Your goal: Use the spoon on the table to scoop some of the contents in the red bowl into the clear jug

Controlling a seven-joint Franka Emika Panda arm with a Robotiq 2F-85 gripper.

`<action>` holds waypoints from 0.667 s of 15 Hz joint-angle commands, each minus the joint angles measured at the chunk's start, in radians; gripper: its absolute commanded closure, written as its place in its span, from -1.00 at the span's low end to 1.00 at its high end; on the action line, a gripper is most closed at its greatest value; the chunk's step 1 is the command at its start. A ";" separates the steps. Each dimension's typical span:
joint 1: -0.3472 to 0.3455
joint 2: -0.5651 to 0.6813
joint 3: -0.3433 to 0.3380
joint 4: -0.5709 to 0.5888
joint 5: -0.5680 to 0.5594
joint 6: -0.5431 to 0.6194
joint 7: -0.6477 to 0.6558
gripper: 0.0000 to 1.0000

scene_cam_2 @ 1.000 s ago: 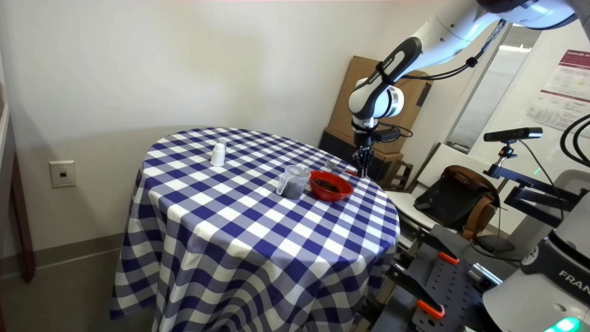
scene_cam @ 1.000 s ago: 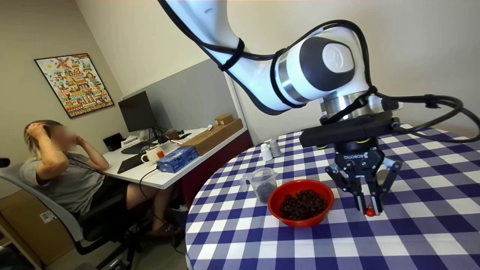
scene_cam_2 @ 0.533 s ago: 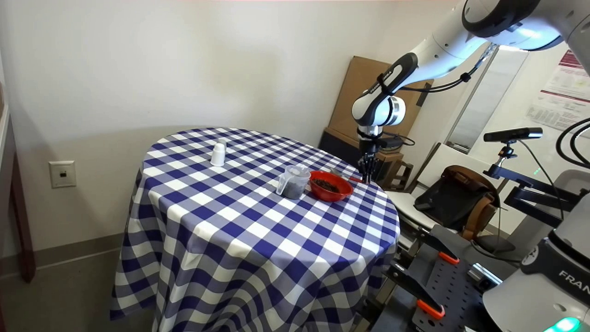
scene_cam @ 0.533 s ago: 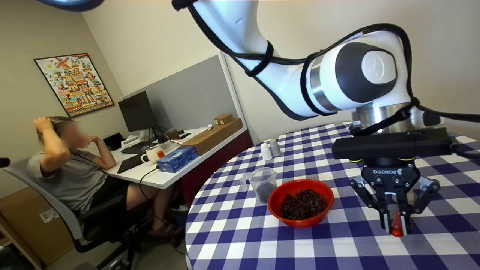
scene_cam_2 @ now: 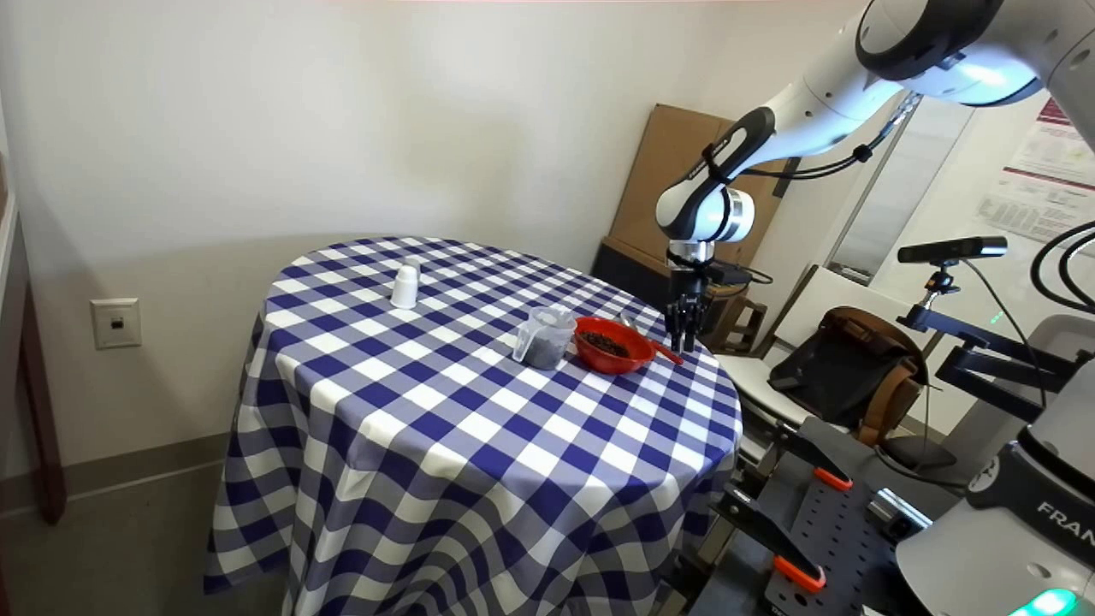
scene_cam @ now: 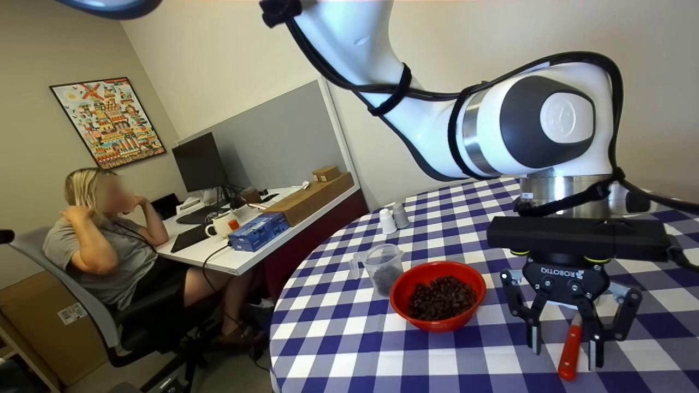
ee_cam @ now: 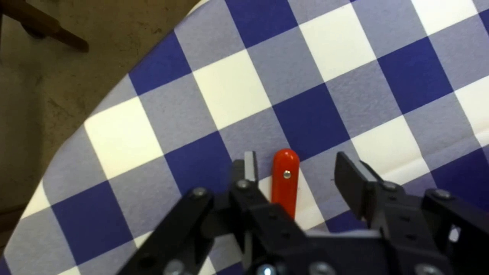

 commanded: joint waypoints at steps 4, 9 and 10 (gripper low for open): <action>-0.029 -0.042 0.077 0.107 0.178 -0.149 -0.013 -1.00; 0.010 -0.169 0.124 0.110 0.260 -0.088 -0.039 -1.00; 0.021 -0.208 0.130 0.078 0.263 -0.071 -0.051 -1.00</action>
